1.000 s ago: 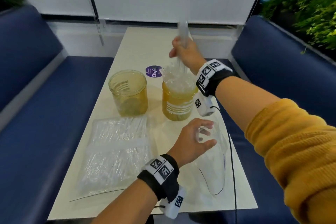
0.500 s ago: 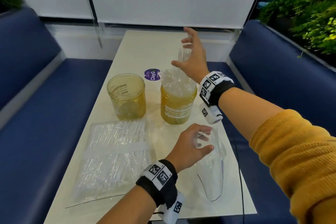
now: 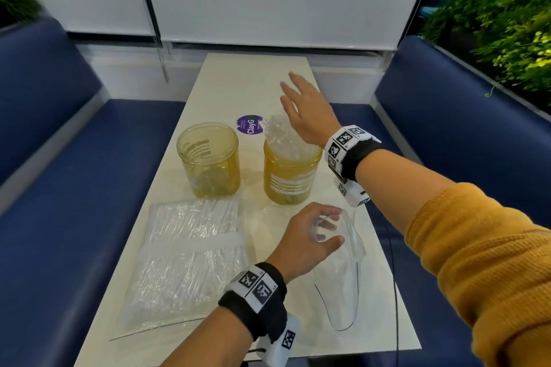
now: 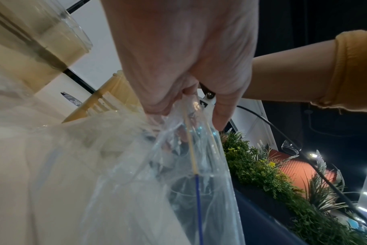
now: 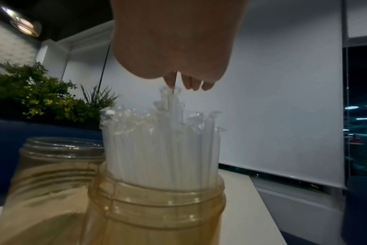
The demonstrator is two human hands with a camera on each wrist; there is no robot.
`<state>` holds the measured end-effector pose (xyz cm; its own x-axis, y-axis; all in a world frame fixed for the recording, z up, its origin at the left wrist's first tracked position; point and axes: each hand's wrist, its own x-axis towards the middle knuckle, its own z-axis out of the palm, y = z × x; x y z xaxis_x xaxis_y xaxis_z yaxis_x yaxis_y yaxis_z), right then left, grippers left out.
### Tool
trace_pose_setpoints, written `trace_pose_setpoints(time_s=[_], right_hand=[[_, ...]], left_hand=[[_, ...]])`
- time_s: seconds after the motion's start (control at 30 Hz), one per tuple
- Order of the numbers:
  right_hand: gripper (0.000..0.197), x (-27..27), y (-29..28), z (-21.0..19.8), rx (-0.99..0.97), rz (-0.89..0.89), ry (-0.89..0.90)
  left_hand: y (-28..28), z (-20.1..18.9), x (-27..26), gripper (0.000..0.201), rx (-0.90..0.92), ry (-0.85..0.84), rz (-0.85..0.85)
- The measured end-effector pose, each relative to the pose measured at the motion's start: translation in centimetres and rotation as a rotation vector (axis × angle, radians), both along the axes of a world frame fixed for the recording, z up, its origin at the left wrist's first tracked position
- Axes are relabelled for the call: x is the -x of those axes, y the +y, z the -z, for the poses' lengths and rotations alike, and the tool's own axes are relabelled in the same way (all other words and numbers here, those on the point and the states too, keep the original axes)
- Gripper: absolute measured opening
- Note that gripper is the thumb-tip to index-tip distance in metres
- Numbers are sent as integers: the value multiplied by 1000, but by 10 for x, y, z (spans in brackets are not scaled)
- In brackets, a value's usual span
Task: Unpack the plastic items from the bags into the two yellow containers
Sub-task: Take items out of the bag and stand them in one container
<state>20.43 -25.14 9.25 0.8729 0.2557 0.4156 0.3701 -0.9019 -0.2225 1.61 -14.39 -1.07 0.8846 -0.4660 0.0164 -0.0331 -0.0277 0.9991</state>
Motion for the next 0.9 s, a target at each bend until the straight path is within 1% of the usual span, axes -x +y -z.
trace_pose_setpoints(time_s=[0.03, 0.1, 0.13, 0.17, 0.27, 0.33, 0.43, 0.5, 0.53, 0.57, 0.63, 0.67, 0.7, 0.77, 0.87, 0.9], right_hand=[[56, 0, 0, 1, 43, 15, 36], [60, 3, 1, 6, 255, 34, 219], [61, 5, 0, 9, 337, 53, 274], [63, 9, -1, 9, 365, 69, 285], [62, 29, -1, -13, 290, 94, 162], [55, 51, -3, -35, 287, 132, 101], [40, 99, -10, -61, 150, 286, 12], [40, 137, -17, -65, 57, 376, 10], [41, 157, -20, -64, 9, 403, 58], [41, 174, -24, -60, -53, 410, 149], [38, 198, -33, -40, -156, 410, 429], [35, 206, -37, -25, -171, 411, 584], [32, 211, -41, -9, -131, 409, 706], [35, 215, -45, 26, 23, 410, 826], [63, 221, -45, 64, 204, 417, 898], [67, 221, -45, 73, 239, 418, 907]], left_hand=[[0, 0, -1, 40, 4, 1, -1], [0, -1, -1, 39, 12, -9, 5], [-1, -2, -1, 41, 12, -15, 12], [-2, -4, 0, 43, 9, -16, 22], [-5, -8, -1, 50, -14, -29, 47], [-7, -11, -3, 54, -38, -43, 53], [-8, -13, -6, 57, -33, -98, 50], [-9, -12, -7, 57, -24, -150, 39], [-10, -11, -8, 58, -17, -163, 37], [-12, -12, -9, 59, -13, -159, 33], [-15, -15, -10, 62, -20, -158, 21], [-16, -17, -10, 64, -20, -170, 16], [-17, -19, -9, 66, -19, -181, 13], [-19, -22, -6, 69, -29, -188, 9], [-20, -24, 0, 70, -51, -226, 12], [-20, -25, 1, 70, -50, -236, 11]])
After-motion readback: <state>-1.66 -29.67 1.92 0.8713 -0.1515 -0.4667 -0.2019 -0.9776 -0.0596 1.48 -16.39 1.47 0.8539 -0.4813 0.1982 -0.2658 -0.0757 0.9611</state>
